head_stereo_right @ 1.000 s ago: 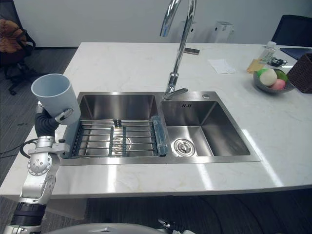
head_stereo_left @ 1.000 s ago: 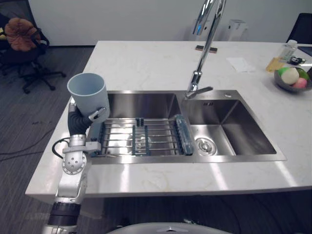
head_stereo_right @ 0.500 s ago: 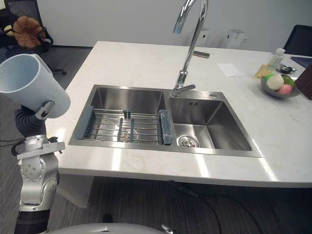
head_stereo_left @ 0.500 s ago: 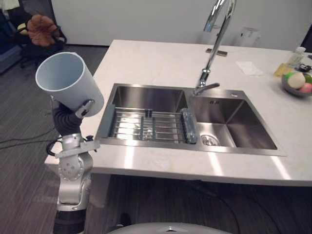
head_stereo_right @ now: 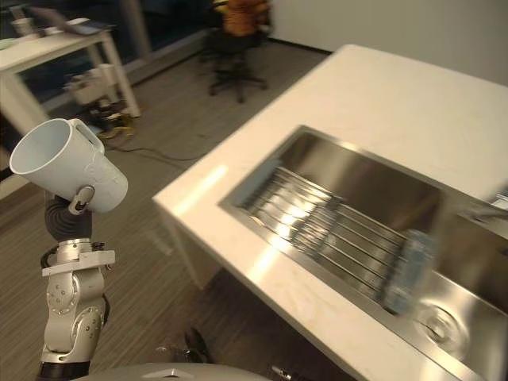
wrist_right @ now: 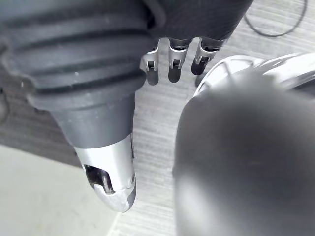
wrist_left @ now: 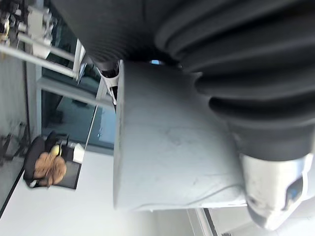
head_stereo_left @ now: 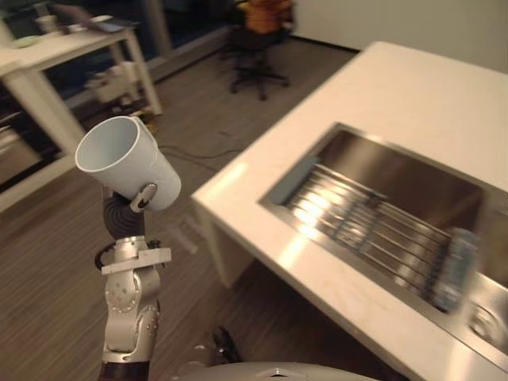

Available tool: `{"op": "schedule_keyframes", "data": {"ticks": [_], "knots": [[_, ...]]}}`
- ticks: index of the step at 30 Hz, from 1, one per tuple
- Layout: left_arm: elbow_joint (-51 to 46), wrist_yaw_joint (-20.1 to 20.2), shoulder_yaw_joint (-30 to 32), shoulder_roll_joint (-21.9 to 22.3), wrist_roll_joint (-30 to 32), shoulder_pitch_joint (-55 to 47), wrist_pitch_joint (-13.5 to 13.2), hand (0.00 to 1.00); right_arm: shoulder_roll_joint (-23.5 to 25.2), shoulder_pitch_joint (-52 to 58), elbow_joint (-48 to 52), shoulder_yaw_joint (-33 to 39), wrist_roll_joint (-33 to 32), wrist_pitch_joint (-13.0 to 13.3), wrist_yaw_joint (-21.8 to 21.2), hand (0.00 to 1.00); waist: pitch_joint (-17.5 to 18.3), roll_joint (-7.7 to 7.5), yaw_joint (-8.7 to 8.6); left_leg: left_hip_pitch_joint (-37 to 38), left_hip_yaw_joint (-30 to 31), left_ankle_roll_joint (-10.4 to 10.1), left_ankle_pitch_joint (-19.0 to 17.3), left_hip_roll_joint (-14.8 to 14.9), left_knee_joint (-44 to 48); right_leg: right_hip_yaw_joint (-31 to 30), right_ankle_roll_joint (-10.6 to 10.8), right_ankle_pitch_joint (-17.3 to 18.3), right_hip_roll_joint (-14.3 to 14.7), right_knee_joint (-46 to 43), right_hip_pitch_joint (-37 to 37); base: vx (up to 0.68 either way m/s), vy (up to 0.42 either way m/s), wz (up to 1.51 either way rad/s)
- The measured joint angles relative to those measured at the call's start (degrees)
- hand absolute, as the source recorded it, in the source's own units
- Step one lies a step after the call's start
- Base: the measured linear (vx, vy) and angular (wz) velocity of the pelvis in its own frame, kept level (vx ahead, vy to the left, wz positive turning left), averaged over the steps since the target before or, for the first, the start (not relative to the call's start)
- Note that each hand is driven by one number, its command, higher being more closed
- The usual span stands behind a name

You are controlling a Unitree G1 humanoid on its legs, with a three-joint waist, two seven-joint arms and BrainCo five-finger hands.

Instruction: Walk over to the sink, pick up the cup, carry it to the dishwasher, place the cup inside the dishwasher, then close the dishwasher door

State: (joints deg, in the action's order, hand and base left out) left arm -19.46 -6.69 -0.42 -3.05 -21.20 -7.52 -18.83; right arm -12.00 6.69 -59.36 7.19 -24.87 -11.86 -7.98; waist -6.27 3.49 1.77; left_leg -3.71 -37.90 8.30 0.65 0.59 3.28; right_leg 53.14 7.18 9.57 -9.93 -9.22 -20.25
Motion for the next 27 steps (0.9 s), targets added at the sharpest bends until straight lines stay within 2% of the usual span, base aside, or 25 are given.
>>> {"op": "schedule_keyframes", "data": {"ticks": [2,4,6,7,8,9,10,11,12,13,14,15,16,17,18,19,20,21,23,24,27], "knots": [[-0.22,0.01,-0.14,-0.46,-0.01,-0.33,-0.30,1.00,1.54,-1.43,0.96,1.47,0.00,-0.43,0.58,0.00,0.03,0.52,0.10,2.87,3.40,1.23,1.25,-2.55,-4.53,0.98,-1.12,0.65,-1.18,-1.69,-1.64,0.04,0.128,0.86],[-0.54,-0.04,-0.26,-0.42,0.00,-0.71,-0.86,1.00,3.49,-2.99,3.35,1.53,0.05,-1.04,0.87,0.00,-0.71,-0.57,0.53,3.63,4.94,1.15,1.04,-4.14,-5.83,1.51,-1.29,0.48,-2.16,-3.24,-1.86,-0.04,0.076,0.56],[-1.18,-0.15,-1.70,-0.36,0.08,-1.01,-0.80,1.00,4.06,-3.48,5.78,2.62,0.31,-2.05,1.04,0.00,-1.81,0.07,1.03,4.07,6.53,1.14,0.92,-4.78,-5.81,2.56,-1.52,0.06,-4.43,-9.35,-1.15,-0.04,0.113,0.47],[-2.28,-0.12,-3.09,-0.37,0.38,-1.08,-0.75,1.00,3.97,-2.78,7.26,2.69,0.60,-2.42,1.10,0.00,-2.39,0.64,0.87,4.56,8.87,1.09,0.69,-5.61,-6.11,2.22,-4.88,-0.20,-6.92,-16.24,-0.22,0.01,0.112,0.95],[-3.10,-0.27,-4.53,-0.65,1.29,-0.71,-0.79,1.00,3.68,-2.29,8.88,3.05,1.15,-1.87,1.09,0.00,-2.74,1.48,-0.05,4.74,12.58,1.08,0.71,-6.13,-6.42,-3.51,-9.36,0.19,-8.21,-23.25,2.83,0.02,0.107,1.21],[-2.88,-0.33,-5.15,-1.05,1.36,-0.05,-0.89,1.00,3.62,-2.05,9.01,3.74,1.69,-1.91,1.07,0.00,-2.86,2.21,-0.73,4.60,14.86,0.61,1.04,-6.16,-6.52,-8.53,-7.52,1.91,-6.00,-23.60,4.24,0.00,0.073,1.94],[-0.89,-0.43,-7.11,-1.45,1.66,2.43,-0.93,1.00,3.47,-1.89,8.99,5.02,1.84,-1.61,1.16,0.00,-3.24,3.98,-2.75,4.39,21.12,-5.88,1.39,-6.06,-7.97,-17.62,-6.36,5.10,1.73,-20.11,6.88,0.02,0.035,2.46],[1.20,-0.43,-7.41,-2.81,1.91,4.80,-1.14,1.00,4.84,-1.92,7.83,5.19,1.67,-1.38,1.22,0.00,-4.00,-2.27,-3.68,1.39,20.44,-8.87,-7.11,-7.59,1.00,-27.47,-5.99,5.97,2.45,-15.45,10.62,0.01,-0.004,2.31],[0.84,-0.67,-7.30,-4.13,1.85,5.09,-1.74,1.00,6.21,-1.99,7.49,4.48,1.55,-1.15,1.17,0.00,-3.69,-5.47,-3.33,-3.00,21.80,0.73,-9.58,-7.33,14.41,-30.78,-5.13,5.98,-0.58,-14.87,13.04,0.01,-0.033,1.44],[0.98,-1.54,-7.56,-4.29,1.78,5.11,-2.90,1.00,5.69,-0.27,8.42,4.54,1.57,0.89,1.88,0.00,-3.12,-2.08,-2.42,-3.34,31.20,-6.30,-13.07,1.64,17.80,-35.04,-2.43,7.87,2.31,-12.25,15.43,-0.08,0.124,0.94],[2.76,-1.77,-7.80,-4.29,2.19,6.49,-2.55,1.00,6.11,-0.20,7.62,4.84,1.52,1.89,2.07,0.00,-4.56,-4.40,-2.61,-2.63,34.27,-7.58,-12.27,-1.53,18.45,-40.52,-2.47,8.31,1.31,-10.11,15.96,-0.07,0.159,1.05],[3.53,-2.04,-8.40,-2.86,2.31,5.78,-2.34,1.00,5.35,0.66,7.71,3.94,1.24,1.42,1.35,0.00,-4.39,-3.77,-1.96,-0.83,38.21,-7.24,-10.87,-2.27,13.91,-45.83,-2.25,7.86,3.94,-7.96,18.73,-0.06,0.170,1.15],[3.69,-2.10,-8.93,-2.44,2.32,5.04,-2.32,1.00,5.22,1.18,7.93,3.80,1.14,1.51,0.89,0.00,-4.38,-3.07,-2.26,0.05,40.38,-6.44,-9.84,-1.95,11.13,-50.28,-2.55,7.12,6.52,-7.35,21.36,0.01,-0.020,1.15],[3.76,-2.05,-9.60,-2.34,2.33,4.98,-2.30,1.00,5.04,1.66,8.44,3.37,1.18,1.60,0.79,0.00,-4.49,-2.84,-2.90,1.40,42.95,-5.81,-8.81,-1.81,7.78,-55.88,-3.21,5.25,9.32,-6.65,24.33,0.04,-0.095,1.23],[3.95,-2.06,-10.28,-2.28,2.33,5.47,-2.31,1.00,5.01,1.81,8.91,2.76,1.35,1.59,0.71,0.00,-4.25,-3.33,-3.37,2.10,44.27,-5.42,-8.58,-1.85,6.39,-58.95,-3.42,3.87,10.35,-5.06,25.68,0.08,-0.120,1.20],[4.12,-2.06,-11.07,-2.27,2.33,5.99,-2.32,1.00,5.13,2.35,9.18,2.30,1.87,1.54,0.50,0.00,-3.93,-4.16,-3.50,2.26,44.39,-5.29,-8.67,-2.07,6.39,-60.20,-3.51,2.84,10.51,-3.23,26.27,0.13,-0.186,1.23],[4.25,-2.10,-12.59,-1.77,2.37,5.99,-2.35,1.00,5.43,3.47,9.46,2.33,2.42,1.52,0.33,0.00,-4.02,-4.13,-3.72,2.44,45.34,-5.90,-9.01,-2.24,8.03,-61.03,-3.80,-1.58,10.52,-3.16,25.60,0.19,-0.206,1.12],[4.20,-2.15,-13.96,-1.32,2.39,5.24,-2.34,1.00,5.15,4.01,10.15,2.29,3.52,1.33,-0.35,0.00,-3.59,-4.52,-3.45,3.12,46.40,-7.28,-9.72,-2.40,9.03,-61.07,-4.79,-2.27,10.90,-4.83,23.99,0.21,-0.200,0.93],[3.55,-1.69,-15.31,-0.65,2.42,4.35,-2.29,1.00,4.62,4.80,12.27,2.01,5.08,0.67,-1.96,0.00,-2.85,-3.61,-2.26,3.84,48.55,-8.67,-10.78,-2.71,9.91,-58.89,-5.40,0.58,10.76,-9.73,24.10,0.32,-0.192,0.68],[2.27,-1.38,-15.52,-0.37,2.39,4.25,-1.61,1.00,4.60,5.32,13.93,1.95,5.11,0.35,-2.42,0.00,-2.41,-3.36,-2.49,3.88,50.83,-8.80,-10.89,-3.07,9.90,-56.91,-5.36,1.75,10.42,-11.49,24.05,0.28,-0.151,0.83],[-1.45,-0.31,-14.89,-0.24,2.22,4.19,-1.03,1.00,4.74,6.34,16.36,1.05,5.08,0.34,-3.76,0.00,-1.97,-3.47,-2.12,3.97,52.39,-8.94,-10.80,-3.29,9.96,-55.13,-5.76,3.18,10.38,-12.97,23.10,0.17,-0.103,0.85]]}}
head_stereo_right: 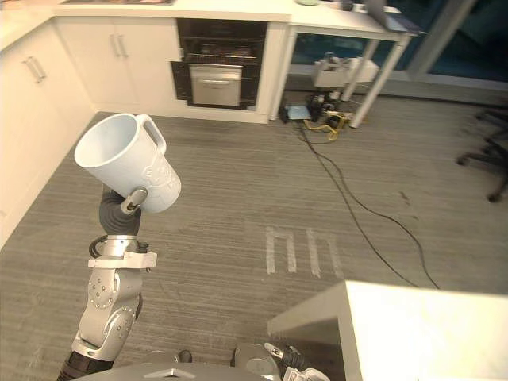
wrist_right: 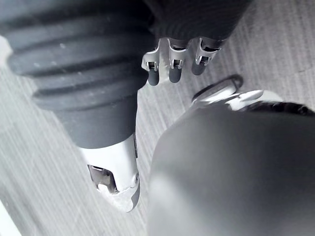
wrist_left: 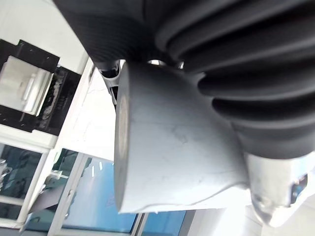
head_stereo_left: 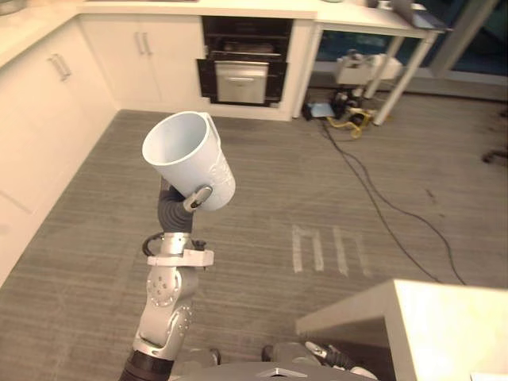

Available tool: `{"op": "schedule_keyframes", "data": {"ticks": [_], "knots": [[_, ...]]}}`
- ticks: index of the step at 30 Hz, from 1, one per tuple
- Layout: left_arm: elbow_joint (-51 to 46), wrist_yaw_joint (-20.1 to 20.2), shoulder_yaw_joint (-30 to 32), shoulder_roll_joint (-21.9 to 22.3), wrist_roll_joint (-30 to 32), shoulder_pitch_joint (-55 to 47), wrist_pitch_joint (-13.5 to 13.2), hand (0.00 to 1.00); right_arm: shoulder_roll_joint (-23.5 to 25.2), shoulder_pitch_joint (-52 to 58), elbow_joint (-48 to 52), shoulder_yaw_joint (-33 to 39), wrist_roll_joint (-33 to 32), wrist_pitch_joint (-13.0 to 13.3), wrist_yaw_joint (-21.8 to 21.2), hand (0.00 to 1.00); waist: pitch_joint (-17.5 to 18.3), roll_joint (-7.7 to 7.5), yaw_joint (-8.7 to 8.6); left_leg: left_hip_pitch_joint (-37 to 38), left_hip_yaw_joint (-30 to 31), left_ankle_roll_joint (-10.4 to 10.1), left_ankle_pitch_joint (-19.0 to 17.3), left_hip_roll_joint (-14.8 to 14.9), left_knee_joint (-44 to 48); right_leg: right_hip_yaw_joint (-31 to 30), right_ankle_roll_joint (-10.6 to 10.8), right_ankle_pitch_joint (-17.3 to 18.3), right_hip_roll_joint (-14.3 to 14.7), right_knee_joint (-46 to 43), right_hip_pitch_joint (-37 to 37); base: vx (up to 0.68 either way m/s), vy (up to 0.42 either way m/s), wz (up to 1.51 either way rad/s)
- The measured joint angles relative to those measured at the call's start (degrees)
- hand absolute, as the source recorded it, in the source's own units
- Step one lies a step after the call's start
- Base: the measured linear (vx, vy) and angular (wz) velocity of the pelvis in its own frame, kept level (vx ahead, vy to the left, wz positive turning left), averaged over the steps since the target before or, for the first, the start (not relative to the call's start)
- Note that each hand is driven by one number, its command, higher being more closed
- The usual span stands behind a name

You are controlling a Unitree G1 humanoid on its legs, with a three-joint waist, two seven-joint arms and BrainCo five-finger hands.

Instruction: Walk over to the sink, pick up the cup, carry it to the dishwasher, place the cup inside the dishwasher, then close the dishwasher door

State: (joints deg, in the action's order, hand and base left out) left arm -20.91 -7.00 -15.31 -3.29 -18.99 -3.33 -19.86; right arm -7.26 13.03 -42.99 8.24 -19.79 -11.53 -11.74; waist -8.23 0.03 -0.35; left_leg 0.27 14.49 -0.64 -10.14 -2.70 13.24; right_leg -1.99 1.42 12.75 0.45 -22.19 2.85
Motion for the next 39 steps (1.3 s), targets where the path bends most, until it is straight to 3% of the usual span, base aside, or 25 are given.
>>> {"op": "schedule_keyframes", "data": {"ticks": [5,8,10,11,12,13,14,15,16,17,18,19,20,21,24,27,29,31,32,35,39], "knots": [[-3.34,2.51,1.80,-0.03,-1.70,-1.73,0.67,1.00,2.31,0.02,1.92,-1.73,0.27,-0.01,-1.84,0.00,3.38,-1.61,1.73,0.71,1.50,0.34,-0.21,-0.35,-0.46,1.09,-1.91,1.96,-0.35,0.64,-2.98,0.13,-0.079,0.58],[-3.25,4.12,0.94,-0.16,-1.90,-3.63,1.05,1.00,2.57,-0.19,2.03,-3.67,-0.15,-0.11,-2.53,0.00,5.43,-2.45,1.21,-1.12,1.94,0.22,0.51,-1.97,0.24,4.68,-2.29,2.75,-2.11,2.92,-4.52,0.06,-0.003,0.92],[-3.19,6.48,-1.90,0.11,-2.49,-3.62,1.33,1.00,2.46,0.36,2.27,-3.34,-0.72,-0.10,-2.14,0.00,5.24,-2.38,0.22,-6.70,-6.63,-1.18,0.28,-2.84,8.80,10.90,-1.53,2.33,-4.47,6.44,-7.84,-0.01,0.058,1.63],[-3.19,7.72,-3.06,0.37,-2.99,-3.47,1.35,1.00,2.23,0.66,2.66,-2.97,-0.92,-0.41,-1.89,0.00,4.51,-2.25,0.34,-10.47,-14.00,-3.65,-0.65,-1.06,15.72,13.45,-1.31,2.16,-4.46,7.53,-9.63,-0.01,0.084,1.26],[-3.20,9.35,-3.21,0.91,-3.47,-3.53,1.37,1.00,2.07,1.22,3.86,-2.84,-1.21,-1.12,-1.77,0.00,3.42,-1.32,1.09,-14.26,-24.94,-3.05,-2.23,4.52,26.23,16.15,-1.39,2.18,-3.92,8.42,-12.74,0.00,0.086,1.06],[-3.06,9.97,-2.88,1.11,-3.57,-3.72,1.38,1.00,2.13,1.62,4.41,-3.06,-1.32,-1.26,-1.80,0.00,3.02,-1.23,1.40,-15.28,-29.69,-1.55,-3.41,8.24,30.86,17.37,-1.70,2.39,-3.66,8.68,-14.43,0.00,0.098,0.73],[-3.08,11.63,-2.57,1.44,-4.81,-4.79,1.42,1.00,2.22,2.57,5.16,-3.63,-2.66,-1.22,-1.77,0.00,3.38,-0.99,1.87,-15.94,-36.02,0.81,-4.59,15.05,34.26,18.76,-1.98,2.72,-3.60,8.88,-16.11,0.00,0.102,0.30],[-3.62,13.48,-2.32,1.67,-5.82,-5.21,1.33,1.00,2.18,3.33,6.11,-3.59,-3.99,-1.18,-1.87,0.00,3.82,-0.25,2.55,-15.80,-38.40,1.17,-2.10,19.40,29.42,18.72,-2.36,3.82,-3.54,9.30,-16.91,0.01,0.121,0.16],[-4.13,14.31,-2.27,1.77,-5.98,-5.20,1.29,1.00,2.09,3.10,6.09,-3.52,-4.72,-1.16,-1.92,0.00,4.03,0.58,2.84,-16.19,-38.12,0.12,1.49,19.91,23.17,18.35,-2.03,5.59,-3.53,9.77,-16.90,0.08,0.231,0.35],[-3.90,16.12,-2.13,1.64,-6.20,-4.86,1.15,1.00,2.25,1.45,3.02,-2.56,-4.96,-0.47,-1.81,0.00,4.51,0.33,1.49,-15.91,-35.98,0.29,3.05,17.30,15.73,16.65,1.91,7.07,-4.11,9.78,-16.43,0.08,0.237,0.55],[-2.93,16.77,-1.26,0.81,-6.53,-5.13,1.40,1.00,2.23,-0.46,-0.23,-3.09,-5.02,-0.93,-2.32,0.00,5.19,-2.05,1.08,-14.01,-36.97,0.50,6.64,12.31,7.12,10.38,0.81,6.83,-4.93,10.64,-13.77,0.06,0.221,0.67],[-2.82,17.09,-0.48,0.66,-6.93,-5.14,1.51,1.00,2.11,-1.51,-1.41,-3.42,-5.04,-1.05,-2.62,0.00,5.07,-2.83,1.06,-13.09,-36.97,0.49,8.83,10.02,3.08,8.23,0.47,6.05,-5.29,11.07,-12.80,0.00,0.106,0.54],[-2.91,17.43,0.67,0.27,-7.90,-5.13,1.48,1.00,1.83,-3.74,-4.16,-3.48,-5.10,-1.03,-2.72,0.00,4.67,-3.70,0.68,-12.10,-36.57,2.28,12.27,7.22,-1.46,7.05,1.37,5.29,-6.40,11.30,-11.99,-0.01,0.118,0.28],[-2.88,17.47,1.84,-0.53,-8.62,-5.47,1.46,1.00,1.58,-6.14,-6.85,-3.37,-5.31,-0.94,-2.58,0.00,3.75,-2.79,1.27,-12.12,-36.95,3.16,12.85,6.79,-2.64,6.21,1.76,4.43,-6.54,11.91,-11.42,-0.02,0.124,0.08],[-2.86,18.31,1.12,-2.26,-10.04,-6.42,0.72,1.00,2.19,-7.67,-8.54,-3.54,-7.38,-0.60,-2.57,0.00,3.46,-2.32,2.36,-10.26,-38.98,4.02,13.64,6.18,-5.61,3.56,2.82,2.51,-6.84,13.36,-11.43,-0.05,0.127,-0.38],[-2.86,19.86,-1.91,-3.24,-10.14,-6.86,-0.20,1.00,1.90,-7.73,-9.53,-3.42,-10.51,-0.12,-1.37,0.00,3.52,-2.27,1.36,-6.76,-41.32,3.60,14.55,5.13,-9.61,1.04,2.54,2.52,-7.47,13.38,-11.95,-0.08,0.083,-0.37],[-2.20,21.17,-3.21,-3.96,-10.13,-6.54,-0.25,1.00,1.41,-8.12,-9.52,-2.60,-12.39,0.15,-0.23,0.00,3.93,-1.45,-0.70,-3.86,-41.28,3.41,18.12,3.26,-17.05,1.12,2.76,2.76,-8.02,13.39,-11.50,-0.11,0.099,-0.08],[-0.73,21.44,-3.37,-4.68,-10.13,-5.33,-0.22,1.00,0.72,-7.76,-9.54,-2.40,-12.15,0.19,-0.23,0.00,3.92,-0.95,-1.46,-3.56,-41.09,3.47,18.65,2.81,-18.30,1.17,2.86,2.82,-8.05,13.34,-11.44,-0.08,0.069,0.03],[6.46,21.61,-5.08,-10.11,-10.21,-3.08,3.54,1.00,0.29,-7.34,-12.07,-2.40,-11.25,-0.82,0.66,0.00,3.65,-4.34,-4.09,-2.47,-32.07,3.09,17.78,0.68,-18.33,4.20,3.53,2.51,-8.07,14.07,-13.50,0.00,-0.003,0.03],[6.49,21.60,-5.09,-10.29,-10.21,-3.11,3.57,1.00,0.48,-7.40,-12.15,-2.44,-11.25,-0.92,0.67,0.00,3.71,-4.45,-4.09,-2.10,-31.82,3.07,17.68,1.05,-18.33,4.07,2.96,2.08,-7.62,12.97,-13.21,0.02,-0.042,-0.01],[7.50,21.55,-4.96,-9.57,-10.21,-3.26,3.18,1.00,0.02,-7.35,-12.11,-3.67,-11.25,-0.85,0.60,0.00,3.76,-3.60,-3.26,-2.18,-31.95,2.04,16.94,2.49,-18.31,5.98,1.87,-1.06,-6.51,16.52,-13.95,-0.02,-0.033,-0.20]]}}
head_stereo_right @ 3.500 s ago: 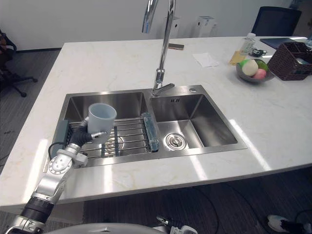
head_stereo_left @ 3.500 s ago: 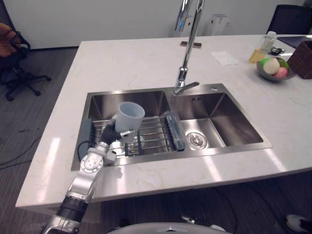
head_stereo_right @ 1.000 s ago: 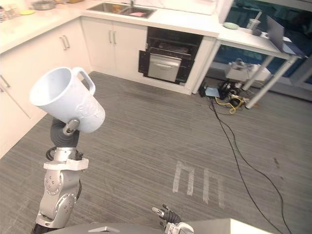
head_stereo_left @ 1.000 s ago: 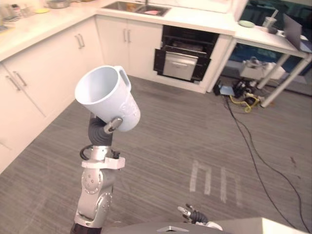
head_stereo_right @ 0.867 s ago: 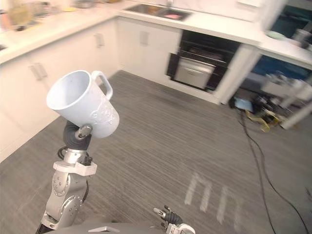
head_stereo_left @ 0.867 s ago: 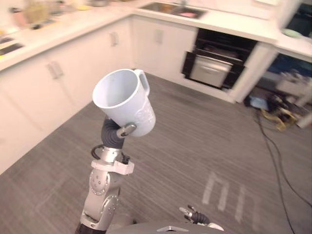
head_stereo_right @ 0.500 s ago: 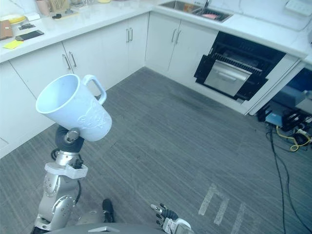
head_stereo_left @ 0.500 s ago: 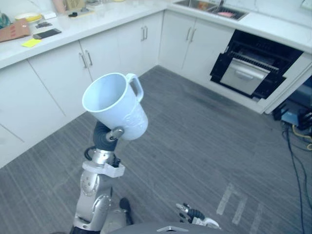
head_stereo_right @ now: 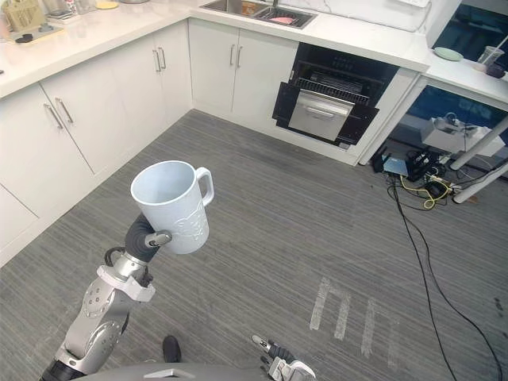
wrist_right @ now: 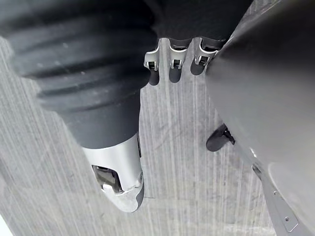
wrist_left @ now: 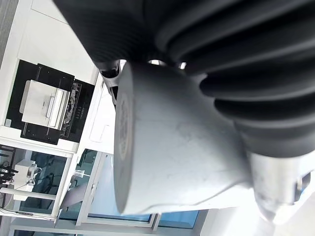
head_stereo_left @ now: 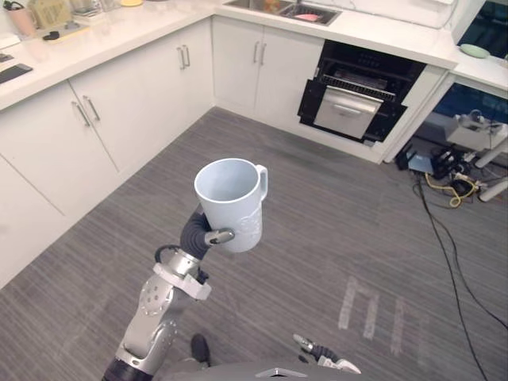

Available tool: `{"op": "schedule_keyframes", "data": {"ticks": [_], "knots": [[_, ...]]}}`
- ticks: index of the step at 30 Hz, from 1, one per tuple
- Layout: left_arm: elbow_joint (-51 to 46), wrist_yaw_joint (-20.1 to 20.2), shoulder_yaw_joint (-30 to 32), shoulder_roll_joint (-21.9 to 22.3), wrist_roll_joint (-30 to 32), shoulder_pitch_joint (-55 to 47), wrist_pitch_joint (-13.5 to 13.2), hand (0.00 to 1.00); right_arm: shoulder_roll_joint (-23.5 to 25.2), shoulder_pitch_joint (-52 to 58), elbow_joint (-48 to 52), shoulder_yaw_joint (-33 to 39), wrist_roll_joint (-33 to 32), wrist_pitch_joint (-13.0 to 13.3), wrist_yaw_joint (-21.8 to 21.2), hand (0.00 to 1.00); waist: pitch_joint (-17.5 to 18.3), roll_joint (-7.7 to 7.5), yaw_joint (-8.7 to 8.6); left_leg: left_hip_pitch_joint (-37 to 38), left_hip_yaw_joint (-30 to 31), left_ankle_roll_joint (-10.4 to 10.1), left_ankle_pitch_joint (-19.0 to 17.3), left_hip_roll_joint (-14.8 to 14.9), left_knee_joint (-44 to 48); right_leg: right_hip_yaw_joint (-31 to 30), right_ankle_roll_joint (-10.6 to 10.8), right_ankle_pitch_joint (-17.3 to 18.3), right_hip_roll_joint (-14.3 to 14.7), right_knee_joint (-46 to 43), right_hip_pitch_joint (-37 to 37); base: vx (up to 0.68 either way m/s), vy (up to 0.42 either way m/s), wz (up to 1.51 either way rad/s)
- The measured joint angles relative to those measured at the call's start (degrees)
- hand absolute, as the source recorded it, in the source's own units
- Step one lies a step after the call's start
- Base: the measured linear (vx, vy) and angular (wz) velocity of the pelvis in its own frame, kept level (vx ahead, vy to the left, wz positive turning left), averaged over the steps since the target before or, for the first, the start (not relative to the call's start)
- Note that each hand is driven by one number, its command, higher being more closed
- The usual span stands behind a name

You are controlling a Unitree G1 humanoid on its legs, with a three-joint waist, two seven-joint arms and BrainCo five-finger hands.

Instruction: Walk over to the sink, pick up the cup, carry it to the dishwasher, place the cup inside the dishwasher, then close the dishwasher door

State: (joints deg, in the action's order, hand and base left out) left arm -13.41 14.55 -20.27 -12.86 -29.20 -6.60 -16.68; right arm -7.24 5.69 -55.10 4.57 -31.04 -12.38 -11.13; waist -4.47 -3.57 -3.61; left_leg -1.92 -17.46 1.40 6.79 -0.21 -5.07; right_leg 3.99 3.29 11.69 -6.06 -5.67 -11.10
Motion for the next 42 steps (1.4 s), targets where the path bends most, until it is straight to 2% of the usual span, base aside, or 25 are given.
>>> {"op": "schedule_keyframes", "data": {"ticks": [6,9,11,12,13,14,15,16,18,20,22,24,25,27,28,29,30,31,32,33,34,35,37,39,42], "knots": [[3.01,-0.38,2.90,3.26,-0.05,-4.45,-2.87,1.00,-1.51,0.93,0.12,-2.25,-0.04,1.54,-0.15,0.00,0.11,1.34,0.86,-0.89,1.23,0.32,-0.52,-0.66,0.51,7.04,0.16,-0.41,-1.06,2.57,-1.05,-0.04,-0.037,0.03],[2.75,-0.61,6.36,4.76,-0.56,-4.78,-5.29,1.00,-2.23,0.92,-0.11,-1.96,0.02,2.54,-0.20,0.00,-1.16,0.94,3.08,-7.11,1.64,1.62,-6.48,-0.89,14.88,9.29,-0.87,5.01,-3.74,-3.36,1.23,0.00,0.032,0.19],[1.91,-0.83,6.97,5.12,-1.64,-4.98,-6.84,1.00,-2.67,2.21,0.49,-0.90,1.26,2.61,-0.17,0.00,-1.10,1.49,3.60,-6.84,2.15,2.06,-15.10,-2.25,24.99,12.10,-4.51,7.86,-5.87,-11.77,0.83,0.21,0.093,0.28],[1.43,-1.13,7.21,5.88,-1.76,-5.15,-7.00,1.00,-3.22,2.15,1.46,-0.68,1.96,3.35,0.08,0.00,-1.36,2.75,3.34,-6.10,3.37,3.39,-17.51,-2.25,24.33,13.96,-5.52,7.29,-6.70,-19.36,3.56,0.22,0.135,0.28],[1.30,-1.74,7.54,6.76,-2.09,-5.65,-7.13,1.00,-3.69,1.97,2.78,1.06,2.26,4.18,-0.03,0.00,-1.55,2.83,2.96,-3.86,3.42,3.27,-18.33,-3.19,22.56,15.03,-11.86,3.31,-10.62,-34.75,10.34,0.18,0.187,0.17],[1.17,-2.07,7.53,6.33,-1.95,-5.87,-7.12,1.00,-4.06,1.94,3.07,2.42,2.42,5.21,-0.36,0.00,-1.57,3.11,2.34,-0.96,4.25,3.38,-18.13,-3.45,19.50,12.47,-10.68,-1.54,-11.49,-45.08,15.43,0.20,0.194,0.19],[1.03,-2.62,7.64,6.09,-1.89,-5.78,-7.14,1.00,-3.97,1.91,3.08,2.95,2.45,5.68,-0.91,0.00,-1.79,3.81,2.04,-0.10,5.01,3.42,-18.07,-3.34,18.56,11.26,-8.76,-0.41,-10.51,-47.81,17.66,0.27,0.151,0.25],[1.04,-3.97,8.04,5.59,-1.51,-5.39,-7.19,1.00,-2.79,1.87,3.24,3.19,2.94,6.58,-1.76,0.00,-1.70,3.50,1.55,2.02,6.14,3.20,-17.89,-3.04,16.42,10.09,-5.06,2.19,-7.46,-48.69,20.96,0.28,0.085,0.36],[1.30,-5.88,8.53,5.64,-1.47,-4.35,-7.15,1.00,-1.00,1.99,3.41,3.39,3.50,7.55,-2.73,0.00,-2.26,2.14,0.99,5.04,7.83,2.52,-17.50,-3.01,13.48,9.90,-2.81,4.86,-3.36,-41.43,24.22,0.30,0.030,0.45],[2.39,-6.69,7.98,5.67,-1.47,-2.70,-6.85,1.00,0.04,2.32,3.37,3.39,3.91,7.44,-2.77,0.00,-2.43,2.19,0.05,6.99,9.77,2.45,-17.92,-2.96,11.86,9.96,-2.14,4.15,-0.69,-30.36,28.07,0.37,-0.016,0.53],[3.08,-6.64,7.12,5.70,-1.56,-1.64,-6.19,1.00,-0.19,2.91,3.96,3.85,3.46,6.42,-3.39,0.00,-3.21,3.23,-0.47,9.50,11.37,3.31,-19.40,-2.82,11.99,5.57,-0.57,-5.09,1.43,-10.99,31.27,0.44,-0.043,0.49],[3.15,-6.47,5.94,5.65,-1.56,-1.96,-6.14,1.00,-0.29,3.85,5.04,3.62,3.54,5.69,-3.66,0.00,-4.77,3.74,-0.77,13.24,11.70,2.58,-21.56,-2.31,12.08,3.73,-0.19,-10.60,1.51,-2.89,31.03,0.53,-0.091,0.49],[3.16,-6.19,5.50,5.62,-1.55,-2.55,-6.24,1.00,-0.39,4.44,5.78,3.33,4.09,4.89,-3.81,0.00,-4.76,3.68,-0.99,14.87,11.75,1.87,-22.90,-2.02,12.06,3.48,-0.57,-12.09,1.38,-2.05,31.17,0.52,-0.133,0.67],[3.13,-5.22,5.25,5.63,-1.47,-4.39,-7.28,1.00,-0.45,6.45,8.61,3.05,4.38,3.13,-3.84,0.00,-4.31,3.35,-1.38,19.72,11.26,-1.64,-27.22,-0.31,11.93,6.03,-4.01,-13.35,1.73,-6.68,30.86,0.62,-0.203,0.51],[3.23,-5.06,5.26,6.24,-1.50,-5.49,-7.72,1.00,-0.54,7.33,10.48,2.65,4.38,2.43,-3.89,0.00,-4.09,4.20,-1.33,21.24,11.13,-2.85,-27.75,1.00,12.79,6.11,-5.16,-16.78,2.64,-9.87,31.01,0.71,-0.267,0.10],[3.20,-5.03,5.27,6.97,-1.52,-6.74,-8.03,1.00,-1.30,7.73,11.98,2.65,4.42,1.81,-4.18,0.00,-3.54,4.80,-1.09,21.50,10.90,-5.69,-28.35,3.12,17.76,6.95,-4.71,-16.03,3.90,-14.54,31.15,0.59,-0.241,-0.13],[3.10,-5.04,5.18,7.39,-1.54,-7.44,-8.13,1.00,-1.97,7.78,12.68,2.45,4.47,1.40,-4.41,0.00,-3.30,5.87,-1.13,20.65,11.02,-6.27,-28.08,4.48,21.08,7.26,-5.30,-14.46,4.98,-15.75,31.05,0.73,-0.314,-0.38],[3.08,-4.99,4.78,7.68,-1.52,-7.90,-8.29,1.00,-2.49,7.81,13.68,2.44,4.49,0.64,-4.40,0.00,-2.46,7.15,-1.41,17.59,11.26,-8.73,-25.81,6.53,29.16,7.29,-5.85,-11.34,6.67,-17.18,30.60,0.85,-0.376,-0.44],[3.09,-4.86,4.62,8.45,-1.44,-7.65,-8.30,1.00,-2.84,7.73,14.26,2.55,4.47,0.36,-3.99,0.00,-2.45,8.20,-1.67,13.52,11.96,-10.68,-20.66,8.25,38.81,6.76,-6.54,-9.13,8.51,-16.75,28.68,0.85,-0.354,-0.44],[3.14,-4.71,4.67,9.12,-1.43,-7.63,-8.31,1.00,-3.01,7.76,14.64,2.61,4.46,0.15,-3.17,0.00,-2.54,8.71,-1.64,11.18,12.39,-11.31,-16.21,9.30,44.35,6.16,-6.99,-8.39,9.62,-15.63,26.87,0.85,-0.318,-0.42],[3.59,-4.12,4.54,10.21,-1.14,-7.77,-8.32,1.00,-3.18,7.77,15.85,2.67,4.36,-0.15,-1.50,0.00,-3.05,9.70,-1.45,6.21,12.19,-10.83,-13.22,12.31,56.45,5.13,-7.94,-7.60,12.09,-11.67,21.78,0.69,-0.231,-0.41],[3.54,-3.52,4.58,10.90,-0.57,-7.68,-8.31,1.00,-2.75,7.76,16.58,2.29,4.14,-0.09,0.28,0.00,-3.47,9.19,-0.80,1.42,11.74,-8.12,-15.31,13.77,65.63,3.84,-9.09,-6.89,13.56,-7.94,15.93,0.66,-0.221,-0.39],[3.25,-1.26,5.55,10.73,-0.42,-7.96,-8.56,1.00,-2.11,7.77,16.43,1.58,1.96,1.14,2.86,0.00,-3.60,7.48,1.61,-7.93,10.42,-4.85,-18.72,13.51,71.10,0.97,-9.36,-6.71,13.74,-1.95,7.46,0.62,-0.208,-0.61],[3.25,0.55,6.69,10.59,-0.67,-8.16,-8.58,1.00,-1.99,6.40,15.76,1.12,0.92,2.49,4.36,0.00,-3.31,7.15,3.29,-14.45,9.14,-3.60,-20.45,13.19,66.05,-1.86,-9.62,-6.54,13.66,1.10,4.09,0.47,-0.099,-0.84],[3.25,2.80,7.87,9.78,-2.06,-8.17,-8.30,1.00,-2.47,2.29,13.10,2.01,-1.23,6.17,6.87,0.00,-3.48,7.15,4.50,-16.95,10.70,-3.55,-19.63,7.39,38.49,-8.50,-8.40,-3.97,11.13,2.37,-0.53,0.60,0.092,-1.18]]}}
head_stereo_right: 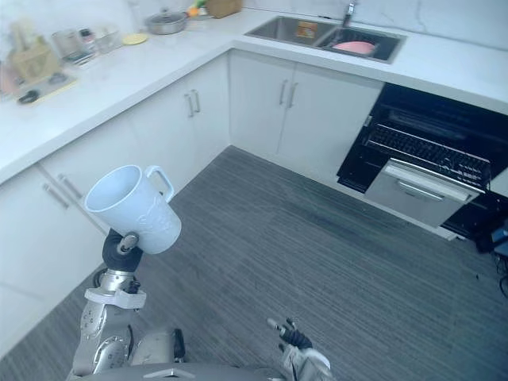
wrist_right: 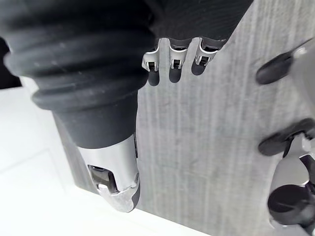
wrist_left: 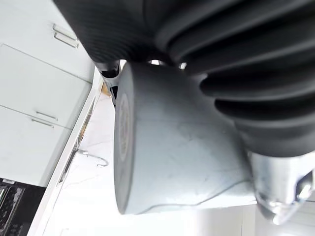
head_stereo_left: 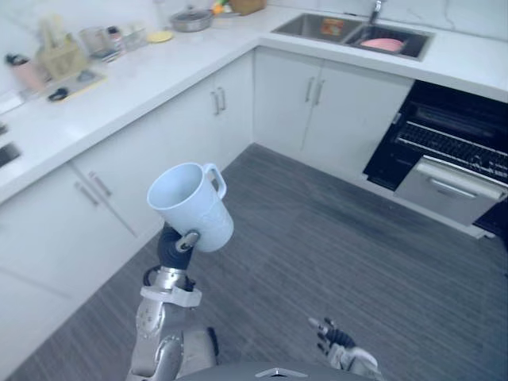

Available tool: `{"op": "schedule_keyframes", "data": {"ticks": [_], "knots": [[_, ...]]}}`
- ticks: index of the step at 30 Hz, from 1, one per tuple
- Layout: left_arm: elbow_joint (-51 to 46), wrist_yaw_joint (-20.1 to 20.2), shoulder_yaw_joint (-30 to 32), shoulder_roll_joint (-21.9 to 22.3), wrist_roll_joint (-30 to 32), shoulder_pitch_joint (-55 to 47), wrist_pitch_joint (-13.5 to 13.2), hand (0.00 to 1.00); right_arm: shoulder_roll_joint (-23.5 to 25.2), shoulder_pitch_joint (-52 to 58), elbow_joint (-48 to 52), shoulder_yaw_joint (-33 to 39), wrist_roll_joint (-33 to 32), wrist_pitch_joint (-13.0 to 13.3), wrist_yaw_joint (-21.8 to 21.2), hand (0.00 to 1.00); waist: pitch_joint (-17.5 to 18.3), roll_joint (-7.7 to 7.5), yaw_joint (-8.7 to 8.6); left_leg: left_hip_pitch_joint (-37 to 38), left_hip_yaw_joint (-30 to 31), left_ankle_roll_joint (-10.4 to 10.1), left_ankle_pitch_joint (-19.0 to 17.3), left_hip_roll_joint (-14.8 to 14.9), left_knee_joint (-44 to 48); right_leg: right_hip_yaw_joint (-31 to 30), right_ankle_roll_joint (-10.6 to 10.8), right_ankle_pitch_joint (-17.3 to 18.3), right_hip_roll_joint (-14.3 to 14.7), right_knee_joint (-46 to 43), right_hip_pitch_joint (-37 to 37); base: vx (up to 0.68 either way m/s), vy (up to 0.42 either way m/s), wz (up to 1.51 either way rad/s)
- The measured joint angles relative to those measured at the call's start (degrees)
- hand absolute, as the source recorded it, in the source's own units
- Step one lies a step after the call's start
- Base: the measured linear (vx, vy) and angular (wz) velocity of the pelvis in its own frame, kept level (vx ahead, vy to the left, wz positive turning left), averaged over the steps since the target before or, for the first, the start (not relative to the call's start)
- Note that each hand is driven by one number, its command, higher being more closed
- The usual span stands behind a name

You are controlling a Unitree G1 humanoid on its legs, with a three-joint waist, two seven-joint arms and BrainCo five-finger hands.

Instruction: Walk over to the sink, pick up the cup, carry it to the dishwasher, place the cup inside the dishwasher, then close the dishwasher door

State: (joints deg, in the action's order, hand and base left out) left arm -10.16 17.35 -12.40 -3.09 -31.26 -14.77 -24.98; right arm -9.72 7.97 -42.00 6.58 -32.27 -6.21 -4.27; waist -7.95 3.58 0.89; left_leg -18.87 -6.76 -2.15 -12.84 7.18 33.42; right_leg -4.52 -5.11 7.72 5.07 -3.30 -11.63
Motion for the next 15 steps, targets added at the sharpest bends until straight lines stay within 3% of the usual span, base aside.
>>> {"op": "schedule_keyframes", "data": {"ticks": [1,3,4,5,6,7,8,9,10,11,12,13,14,15], "knots": [[-0.15,0.58,-0.16,-0.44,-0.06,-0.02,0.13,1.00,-0.04,-0.53,-0.14,1.07,-0.01,2.03,1.10,0.00,0.06,-0.02,0.38,0.30,5.26,-0.93,3.46,-3.47,-11.06,-3.28,0.69,2.08,-0.99,-0.84,-1.15,0.55,0.199,-1.00],[-0.68,0.60,-1.09,-0.70,0.00,-0.02,0.25,1.00,-0.04,-1.46,-0.53,1.76,0.06,5.02,3.17,0.00,0.21,0.22,0.99,1.01,13.43,-2.48,8.75,-5.56,-21.47,-8.22,1.55,6.57,-1.12,-3.53,-1.29,0.55,0.268,-1.36],[-0.51,0.69,-1.35,-1.21,0.06,-0.31,0.42,1.00,0.84,-1.65,-1.65,2.26,0.07,6.81,5.36,0.00,0.58,-0.50,1.25,1.57,14.43,-2.82,15.35,-6.32,-19.08,-11.37,1.94,9.77,-1.29,-6.46,-1.61,0.56,0.301,-1.50],[-0.62,0.71,-1.34,-2.10,0.09,-0.36,0.46,1.00,2.56,-1.51,-1.92,3.12,0.07,7.71,6.93,0.00,1.21,-2.47,1.32,1.78,12.76,-1.32,14.71,-7.15,-16.20,-13.41,2.45,12.11,-2.45,-9.30,-1.41,0.58,0.253,-1.19],[-0.73,0.72,-1.22,-3.09,0.10,-0.23,1.17,1.00,3.91,-0.88,-1.55,3.29,0.03,9.09,8.94,0.00,1.61,-4.45,0.44,1.92,10.73,-0.42,11.71,-7.54,-12.33,-13.46,2.99,12.51,-3.47,-14.47,-0.40,0.61,0.219,-0.75],[-1.22,0.75,-1.25,-3.47,0.08,-0.09,1.77,1.00,4.36,-0.49,-1.14,3.71,0.01,9.65,9.93,0.00,1.54,-4.74,0.27,2.32,9.75,0.01,9.74,-7.35,-10.42,-12.78,3.75,12.08,-3.29,-17.95,0.44,0.59,0.189,-0.60],[-2.79,1.05,-1.38,-4.07,0.09,-0.03,2.58,1.00,5.40,0.15,-0.06,5.09,-0.02,10.10,11.37,0.00,1.21,-5.44,0.11,4.08,8.21,0.50,6.79,-7.06,-8.56,-10.85,5.81,11.32,-3.14,-25.71,2.63,0.44,0.158,-0.77],[-4.61,1.65,-1.51,-4.58,0.09,-0.03,2.91,1.00,6.58,0.61,1.26,6.09,-0.03,10.75,12.62,0.00,0.62,-6.54,0.62,7.01,5.96,1.06,4.63,-6.95,-8.63,-8.13,11.17,9.11,-4.06,-36.92,6.93,0.42,0.163,-1.23],[-6.98,1.79,-1.44,-5.26,0.09,0.09,3.21,1.00,8.00,0.97,3.17,7.00,-0.03,11.89,13.61,0.00,-0.12,-6.92,0.59,11.25,2.41,2.20,1.98,-7.11,-8.85,-3.42,15.81,2.16,-8.06,-52.54,14.09,0.45,0.183,-1.47],[-7.54,1.73,-1.43,-4.98,0.54,0.77,3.55,1.00,8.52,0.33,4.26,7.03,0.07,12.57,13.63,0.00,-0.30,-7.24,-0.29,16.17,-0.20,3.17,-0.08,-7.14,-9.81,3.45,9.24,1.48,-13.12,-62.55,19.20,0.43,0.183,-1.26],[-7.46,1.45,-1.38,-4.62,1.12,0.93,3.83,1.00,8.50,0.45,4.79,6.95,0.28,12.57,13.50,0.00,-0.53,-6.22,-0.90,18.46,-1.37,3.31,-0.65,-6.46,-10.89,6.84,6.24,2.31,-14.81,-64.68,20.87,0.31,0.167,-1.06],[-7.26,0.49,-1.48,-4.29,2.45,0.96,4.01,1.00,8.43,1.42,6.23,6.48,1.19,13.04,13.03,0.00,0.03,-4.30,-2.10,22.21,-3.29,3.12,-1.35,-4.49,-13.49,11.87,4.50,4.52,-15.19,-63.46,24.18,0.32,0.166,-0.84],[-7.32,-0.98,-1.47,-4.70,3.31,1.76,4.05,1.00,8.62,2.96,9.34,4.92,1.22,13.98,12.86,0.00,1.04,-2.39,-3.18,24.33,-4.52,2.75,-1.52,-2.97,-15.99,15.05,6.09,5.86,-14.19,-56.49,27.05,0.33,0.147,-0.71],[-7.28,-1.67,-1.43,-5.04,3.43,2.38,4.11,1.00,9.00,3.57,10.99,4.39,1.22,14.40,12.73,0.00,1.00,-2.35,-3.86,24.86,-4.95,2.38,-1.74,-2.50,-16.67,16.03,6.25,5.93,-13.68,-51.90,28.06,0.37,0.068,-0.50]]}}
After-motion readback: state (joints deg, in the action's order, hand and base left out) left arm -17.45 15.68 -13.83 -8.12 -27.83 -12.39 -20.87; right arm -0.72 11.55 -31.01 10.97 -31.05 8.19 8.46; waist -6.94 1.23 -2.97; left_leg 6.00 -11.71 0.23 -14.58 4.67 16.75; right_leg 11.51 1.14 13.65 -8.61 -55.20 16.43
